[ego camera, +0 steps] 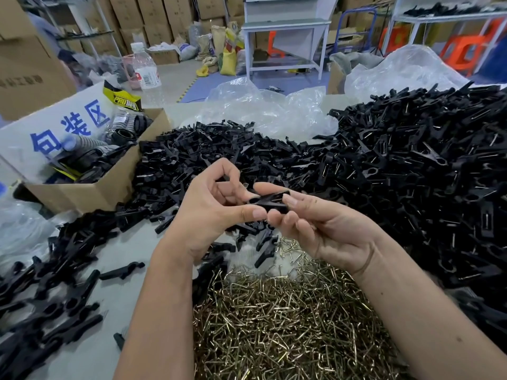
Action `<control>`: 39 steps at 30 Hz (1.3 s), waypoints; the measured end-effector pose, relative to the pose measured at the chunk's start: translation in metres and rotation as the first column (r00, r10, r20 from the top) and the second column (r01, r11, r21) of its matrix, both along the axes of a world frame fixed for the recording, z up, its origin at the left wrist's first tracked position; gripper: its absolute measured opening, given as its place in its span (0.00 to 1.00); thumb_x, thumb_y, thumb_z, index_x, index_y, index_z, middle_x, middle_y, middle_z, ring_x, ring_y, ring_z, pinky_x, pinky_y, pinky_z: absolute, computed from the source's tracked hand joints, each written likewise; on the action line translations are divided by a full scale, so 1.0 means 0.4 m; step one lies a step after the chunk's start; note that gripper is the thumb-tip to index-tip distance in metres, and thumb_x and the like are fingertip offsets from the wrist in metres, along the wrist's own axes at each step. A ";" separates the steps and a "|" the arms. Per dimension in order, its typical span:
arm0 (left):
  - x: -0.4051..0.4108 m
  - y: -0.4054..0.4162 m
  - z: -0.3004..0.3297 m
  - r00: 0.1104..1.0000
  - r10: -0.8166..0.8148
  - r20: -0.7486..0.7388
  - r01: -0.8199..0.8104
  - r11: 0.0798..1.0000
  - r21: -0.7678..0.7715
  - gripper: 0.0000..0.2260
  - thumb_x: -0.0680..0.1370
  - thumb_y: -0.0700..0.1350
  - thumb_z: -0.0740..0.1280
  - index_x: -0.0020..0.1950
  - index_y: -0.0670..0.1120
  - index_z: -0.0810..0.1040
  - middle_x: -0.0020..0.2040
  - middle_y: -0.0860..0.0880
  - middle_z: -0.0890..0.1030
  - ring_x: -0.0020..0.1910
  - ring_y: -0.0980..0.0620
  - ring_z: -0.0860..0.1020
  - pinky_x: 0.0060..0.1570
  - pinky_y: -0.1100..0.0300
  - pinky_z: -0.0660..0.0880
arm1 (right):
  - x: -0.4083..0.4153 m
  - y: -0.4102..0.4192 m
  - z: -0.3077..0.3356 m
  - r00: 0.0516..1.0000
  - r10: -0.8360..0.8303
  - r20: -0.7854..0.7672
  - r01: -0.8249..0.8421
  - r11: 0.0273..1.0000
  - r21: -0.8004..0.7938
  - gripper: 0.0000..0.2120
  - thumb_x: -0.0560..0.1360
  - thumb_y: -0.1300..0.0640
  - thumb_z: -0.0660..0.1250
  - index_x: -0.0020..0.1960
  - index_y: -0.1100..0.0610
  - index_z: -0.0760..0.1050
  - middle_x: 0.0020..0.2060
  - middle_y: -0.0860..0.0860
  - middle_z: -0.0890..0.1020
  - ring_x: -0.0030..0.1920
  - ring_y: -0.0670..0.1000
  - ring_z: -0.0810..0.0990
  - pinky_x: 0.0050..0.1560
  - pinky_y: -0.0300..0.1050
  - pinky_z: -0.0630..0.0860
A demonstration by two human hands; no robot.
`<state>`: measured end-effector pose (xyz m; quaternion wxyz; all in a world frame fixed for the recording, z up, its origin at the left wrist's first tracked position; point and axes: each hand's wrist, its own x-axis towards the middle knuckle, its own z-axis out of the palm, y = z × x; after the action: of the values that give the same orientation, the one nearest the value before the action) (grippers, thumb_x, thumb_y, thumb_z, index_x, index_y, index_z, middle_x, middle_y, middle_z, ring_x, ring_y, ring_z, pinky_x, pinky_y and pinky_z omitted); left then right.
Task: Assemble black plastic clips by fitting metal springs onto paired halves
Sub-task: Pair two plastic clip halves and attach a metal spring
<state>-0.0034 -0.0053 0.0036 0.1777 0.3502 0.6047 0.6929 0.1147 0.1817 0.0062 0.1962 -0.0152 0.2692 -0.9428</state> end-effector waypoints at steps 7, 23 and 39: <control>0.002 -0.003 0.000 0.999 -0.003 -0.038 0.001 1.000 -0.032 0.23 0.61 0.43 0.86 0.39 0.54 0.72 0.35 0.54 0.80 0.40 0.51 0.81 0.38 0.60 0.78 | -0.011 -0.011 -0.002 0.991 0.041 0.129 -0.011 0.974 -0.226 0.24 0.77 0.68 0.68 0.73 0.63 0.74 0.40 0.60 0.75 0.32 0.50 0.79 0.29 0.37 0.81; 0.016 0.018 0.012 0.972 0.133 -0.195 -0.153 0.984 -0.092 0.25 0.57 0.51 0.87 0.41 0.49 0.74 0.37 0.48 0.86 0.38 0.49 0.83 0.39 0.59 0.81 | -0.010 -0.002 0.006 0.989 -0.092 0.117 0.104 0.989 -0.102 0.13 0.73 0.67 0.67 0.57 0.63 0.83 0.33 0.57 0.74 0.25 0.45 0.74 0.19 0.32 0.72; 0.019 0.024 0.020 0.960 0.135 -0.245 -0.156 0.985 -0.068 0.22 0.59 0.47 0.86 0.39 0.52 0.73 0.35 0.50 0.85 0.36 0.52 0.83 0.36 0.61 0.78 | -0.012 0.002 -0.007 0.996 -0.085 0.013 0.086 0.996 -0.009 0.12 0.72 0.67 0.73 0.56 0.62 0.84 0.32 0.57 0.75 0.23 0.43 0.73 0.17 0.32 0.70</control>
<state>0.0044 0.0042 0.0117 0.0670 0.3777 0.6753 0.6299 0.1098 0.1826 0.0032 0.1573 0.0011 0.2637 -0.9517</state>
